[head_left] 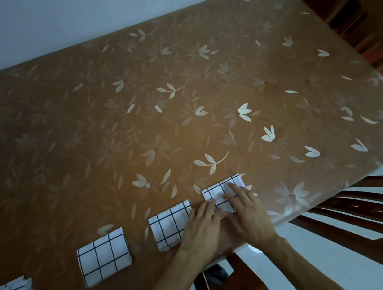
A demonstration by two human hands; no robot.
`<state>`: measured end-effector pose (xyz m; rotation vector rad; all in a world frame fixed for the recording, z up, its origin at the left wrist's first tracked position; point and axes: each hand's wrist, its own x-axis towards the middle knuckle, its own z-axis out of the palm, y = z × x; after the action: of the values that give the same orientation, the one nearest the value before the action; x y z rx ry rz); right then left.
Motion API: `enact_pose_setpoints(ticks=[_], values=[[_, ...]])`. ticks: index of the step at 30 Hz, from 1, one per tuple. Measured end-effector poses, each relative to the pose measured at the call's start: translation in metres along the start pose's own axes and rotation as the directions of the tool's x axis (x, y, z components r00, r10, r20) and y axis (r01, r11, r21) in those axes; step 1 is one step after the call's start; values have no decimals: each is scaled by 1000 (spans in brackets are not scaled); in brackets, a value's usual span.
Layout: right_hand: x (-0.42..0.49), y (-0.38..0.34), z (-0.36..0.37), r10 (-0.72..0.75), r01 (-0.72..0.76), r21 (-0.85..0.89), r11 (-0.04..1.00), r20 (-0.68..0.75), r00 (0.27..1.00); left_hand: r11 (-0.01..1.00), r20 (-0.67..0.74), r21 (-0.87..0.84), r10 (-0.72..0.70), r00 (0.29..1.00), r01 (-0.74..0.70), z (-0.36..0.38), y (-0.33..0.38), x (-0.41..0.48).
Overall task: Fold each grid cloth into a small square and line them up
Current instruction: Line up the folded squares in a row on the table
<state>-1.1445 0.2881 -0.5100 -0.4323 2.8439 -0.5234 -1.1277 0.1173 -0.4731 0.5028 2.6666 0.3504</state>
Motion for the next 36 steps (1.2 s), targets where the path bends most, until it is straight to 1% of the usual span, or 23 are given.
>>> enact_pose_setpoints(ticks=[2,4,6,7,10,12,14,16,18,20,22,24,26,28,29,31,32,33,34,36], values=[[0,-3,10,-52,51,10,999,102,993,1000,0,18,0,1000,0,-1,0,1],[-2,0,17,-61,64,-21,998,112,992,999,28,36,-2,1000,1,-5,-1,3],[-3,6,19,0,0,2,1000,112,994,998,69,67,18,997,-22,-7,-1,3],[-3,8,19,26,-27,5,1000,135,991,996,89,82,24,996,-31,-8,0,3],[-4,5,22,106,-101,-78,992,62,992,991,147,131,18,989,-38,-8,2,1],[-3,0,19,199,-196,-87,977,32,979,987,154,159,11,988,-36,-10,4,1],[1,-3,14,227,-222,-109,969,30,974,988,148,154,9,989,-32,-13,3,-1],[6,-8,4,238,-234,-108,966,28,971,997,72,74,16,997,-22,-17,1,-6],[11,-19,-7,228,-228,-85,970,-4,974,997,-53,-76,-14,999,10,-22,-7,-17],[15,-38,-15,138,-143,-89,986,-60,989,979,-151,-202,-61,987,29,-26,-23,-33],[19,-66,-16,4,-9,-46,999,-107,994,963,-224,-263,-122,967,60,-25,-47,-52],[22,-100,-10,-102,105,45,993,-61,993,923,-276,-334,-289,917,190,-23,-74,-73],[22,-137,0,-165,156,131,979,64,984,837,-300,-419,-493,817,351,-23,-101,-98],[21,-175,12,-198,149,234,961,206,958,732,-331,-495,-657,678,468,-23,-128,-124],[20,-194,18,-207,132,278,951,261,943,671,-322,-531,-724,610,518,-24,-142,-137],[19,-225,31,-192,73,336,939,338,921,543,-231,-562,-828,511,625,-21,-168,-161],[19,-237,36,-168,29,351,936,371,913,493,-176,-569,-855,488,658,-18,-179,-171],[19,-247,41,-137,-17,354,935,404,904,463,-130,-585,-864,486,666,-14,-188,-179],[19,-255,45,-110,-51,351,935,424,899,448,-90,-608,-859,503,656,-9,-194,-185],[19,-264,51,-73,-85,332,939,437,897,455,-46,-636,-829,558,624,-2,-199,-192]])
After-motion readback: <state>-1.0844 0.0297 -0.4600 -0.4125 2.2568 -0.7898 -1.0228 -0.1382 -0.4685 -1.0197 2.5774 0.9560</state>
